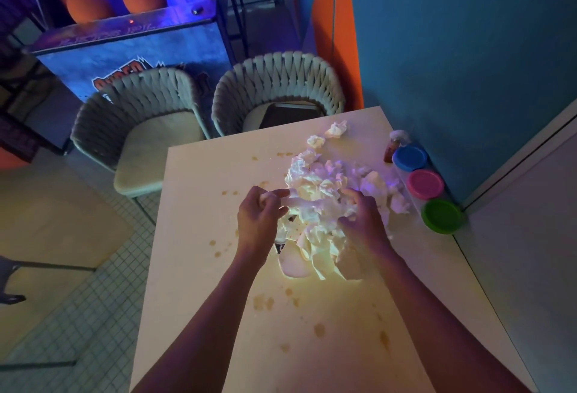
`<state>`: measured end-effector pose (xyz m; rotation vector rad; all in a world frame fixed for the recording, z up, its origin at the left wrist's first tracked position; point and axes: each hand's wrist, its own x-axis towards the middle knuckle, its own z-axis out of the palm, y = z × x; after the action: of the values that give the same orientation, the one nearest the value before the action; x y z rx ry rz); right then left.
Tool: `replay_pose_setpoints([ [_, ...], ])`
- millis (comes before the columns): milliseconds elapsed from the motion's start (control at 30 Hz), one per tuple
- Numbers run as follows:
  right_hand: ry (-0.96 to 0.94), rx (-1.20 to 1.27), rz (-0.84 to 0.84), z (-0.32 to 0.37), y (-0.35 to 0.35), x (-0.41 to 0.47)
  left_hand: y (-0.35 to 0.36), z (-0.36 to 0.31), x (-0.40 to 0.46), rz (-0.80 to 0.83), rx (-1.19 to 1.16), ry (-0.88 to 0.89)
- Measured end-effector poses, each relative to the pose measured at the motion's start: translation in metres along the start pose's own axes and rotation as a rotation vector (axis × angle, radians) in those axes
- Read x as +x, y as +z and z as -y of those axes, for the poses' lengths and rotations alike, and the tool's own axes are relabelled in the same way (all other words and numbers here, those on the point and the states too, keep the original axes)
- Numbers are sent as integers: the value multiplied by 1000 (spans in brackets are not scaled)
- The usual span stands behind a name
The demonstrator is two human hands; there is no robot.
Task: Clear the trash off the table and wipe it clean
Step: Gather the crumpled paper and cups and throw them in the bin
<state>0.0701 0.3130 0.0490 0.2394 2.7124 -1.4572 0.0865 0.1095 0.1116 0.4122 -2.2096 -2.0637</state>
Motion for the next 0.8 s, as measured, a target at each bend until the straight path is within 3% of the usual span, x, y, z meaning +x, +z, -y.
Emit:
replay_pose_setpoints([
  [133,9,-37,89,11,10,-4,-9,-2,-3,1,-132,-81],
  [433,-13,-71,211,28,27,-8,-2,8,-11,84,-177,-218],
  [667,-58,-410,403,22,33,-13,4,5,-12,102,-250,-220],
  [800,-50,-300,370,10,32,-20,2,-1,-3,73,-302,-186],
])
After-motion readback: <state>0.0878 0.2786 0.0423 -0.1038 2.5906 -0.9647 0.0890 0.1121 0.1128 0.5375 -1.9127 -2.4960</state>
